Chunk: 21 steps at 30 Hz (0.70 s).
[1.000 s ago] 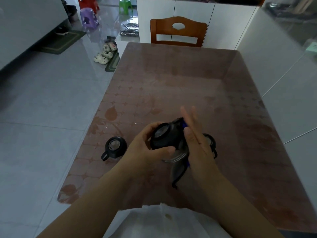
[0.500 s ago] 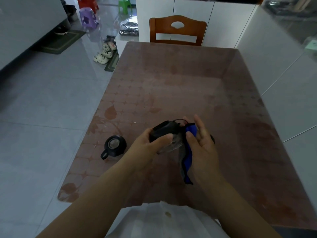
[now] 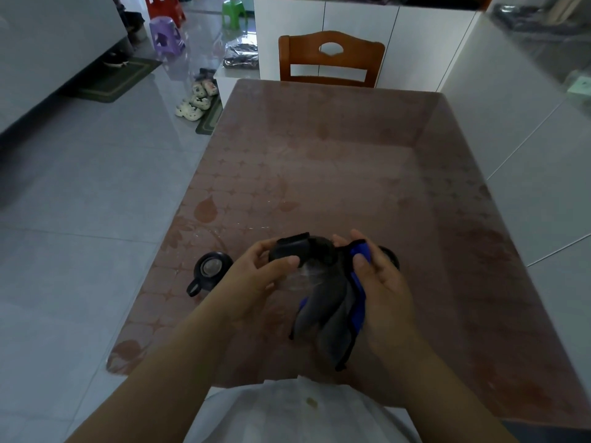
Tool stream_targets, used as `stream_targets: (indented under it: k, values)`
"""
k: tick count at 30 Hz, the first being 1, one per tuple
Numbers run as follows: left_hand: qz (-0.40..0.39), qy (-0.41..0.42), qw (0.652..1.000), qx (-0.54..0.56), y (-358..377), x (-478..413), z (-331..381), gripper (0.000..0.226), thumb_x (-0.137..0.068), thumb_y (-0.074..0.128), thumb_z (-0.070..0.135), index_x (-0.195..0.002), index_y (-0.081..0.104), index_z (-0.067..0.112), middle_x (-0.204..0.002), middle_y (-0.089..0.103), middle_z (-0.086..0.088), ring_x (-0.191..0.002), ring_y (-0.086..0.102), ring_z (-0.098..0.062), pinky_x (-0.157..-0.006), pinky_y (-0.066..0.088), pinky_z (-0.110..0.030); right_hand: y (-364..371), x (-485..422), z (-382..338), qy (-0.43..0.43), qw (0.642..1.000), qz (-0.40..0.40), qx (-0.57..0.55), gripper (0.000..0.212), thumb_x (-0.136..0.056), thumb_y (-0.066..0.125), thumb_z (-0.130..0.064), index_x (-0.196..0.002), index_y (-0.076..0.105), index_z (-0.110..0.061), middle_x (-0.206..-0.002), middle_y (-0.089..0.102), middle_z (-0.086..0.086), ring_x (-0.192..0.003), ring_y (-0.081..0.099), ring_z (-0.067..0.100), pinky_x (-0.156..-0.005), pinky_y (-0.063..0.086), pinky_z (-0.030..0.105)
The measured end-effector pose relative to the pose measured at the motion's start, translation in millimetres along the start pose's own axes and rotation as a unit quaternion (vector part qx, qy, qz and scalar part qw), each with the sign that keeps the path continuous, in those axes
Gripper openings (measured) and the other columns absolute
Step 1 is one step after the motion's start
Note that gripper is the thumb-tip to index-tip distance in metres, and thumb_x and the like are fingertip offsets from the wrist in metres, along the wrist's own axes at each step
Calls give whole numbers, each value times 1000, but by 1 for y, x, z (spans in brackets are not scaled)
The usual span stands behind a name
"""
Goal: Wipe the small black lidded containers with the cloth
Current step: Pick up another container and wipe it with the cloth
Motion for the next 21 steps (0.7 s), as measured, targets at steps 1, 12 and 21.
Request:
stream_targets:
  k: [1, 12, 21]
  values:
    - [-15, 15, 1000, -7, 1, 0, 2, 55, -62, 81, 21, -110, 54, 28, -96, 68, 7, -72, 65, -6, -64, 48, -23, -1, -3, 0, 7, 999, 2, -34, 40, -81, 52, -29, -120, 57, -29, -124, 66, -1, -110, 64, 14, -88, 55, 30]
    - [-143, 84, 986, 4, 24, 9, 20, 107, -49, 91, 27, -139, 34, 32, -121, 67, -8, -114, 62, -29, -89, 54, -35, 35, -2, -3, 22, 992, -116, -54, 55, -71, 69, -54, -121, 61, -31, -126, 64, -2, -117, 60, 20, -91, 52, 32]
    - [-60, 83, 978, -184, 15, 3, 13, 56, -69, 78, 39, -119, 55, 29, -119, 63, 3, -114, 59, -18, -100, 48, -42, 17, 4, 18, 17, 999, -33, -17, 61, -71, 64, -64, -124, 56, -35, -133, 58, 4, -116, 60, 18, -96, 51, 36]
Point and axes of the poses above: each hand's wrist, its own x-axis away from the middle knuckle, its own y-axis out of the palm, z = x × y, the point moved 8 cm from there along -x, towards the middle knuckle
